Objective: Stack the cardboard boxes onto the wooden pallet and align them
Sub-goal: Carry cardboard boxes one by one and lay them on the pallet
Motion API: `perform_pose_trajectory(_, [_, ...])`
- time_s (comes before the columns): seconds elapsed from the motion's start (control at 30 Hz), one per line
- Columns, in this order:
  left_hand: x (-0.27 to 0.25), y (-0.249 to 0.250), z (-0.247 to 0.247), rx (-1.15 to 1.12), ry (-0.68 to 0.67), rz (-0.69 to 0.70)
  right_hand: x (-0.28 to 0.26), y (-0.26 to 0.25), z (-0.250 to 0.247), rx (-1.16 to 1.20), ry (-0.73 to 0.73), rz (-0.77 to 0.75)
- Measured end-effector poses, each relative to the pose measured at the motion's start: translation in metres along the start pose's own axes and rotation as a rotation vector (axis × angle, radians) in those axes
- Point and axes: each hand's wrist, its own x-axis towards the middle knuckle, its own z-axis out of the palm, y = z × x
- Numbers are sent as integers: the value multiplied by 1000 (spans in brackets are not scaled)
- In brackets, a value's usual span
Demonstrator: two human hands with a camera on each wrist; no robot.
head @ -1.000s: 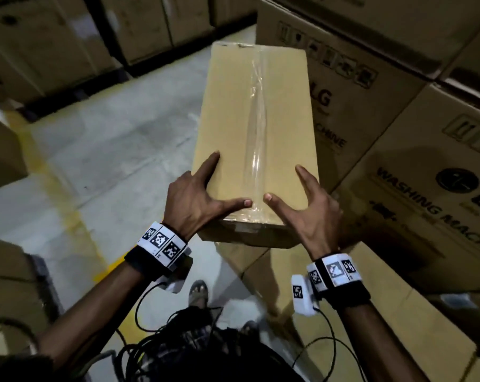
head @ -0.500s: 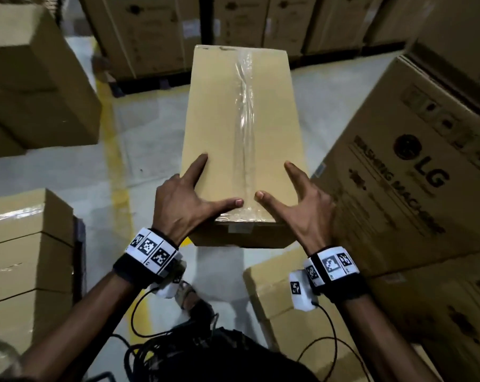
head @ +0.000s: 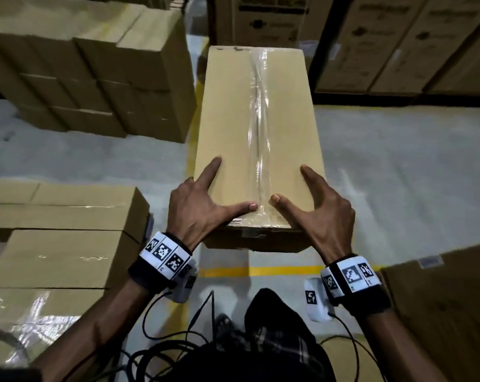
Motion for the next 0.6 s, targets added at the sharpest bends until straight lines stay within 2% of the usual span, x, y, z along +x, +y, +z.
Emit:
perform_pose_trajectory(0.13, [61, -29, -18, 2, 19, -91, 73, -32, 49, 5, -78, -69])
perform_pose_trajectory(0.27, [147, -61, -34, 8, 94, -186, 164, -68, 107, 28, -151, -153])
perform_pose_trajectory(0.47, [294, -91, -61, 14, 201, -350, 331, -130, 191, 84, -269, -283])
perform_pose_trajectory(0.6, [371, -105, -84, -28, 270, -462, 427, -180, 234, 84, -347, -393])
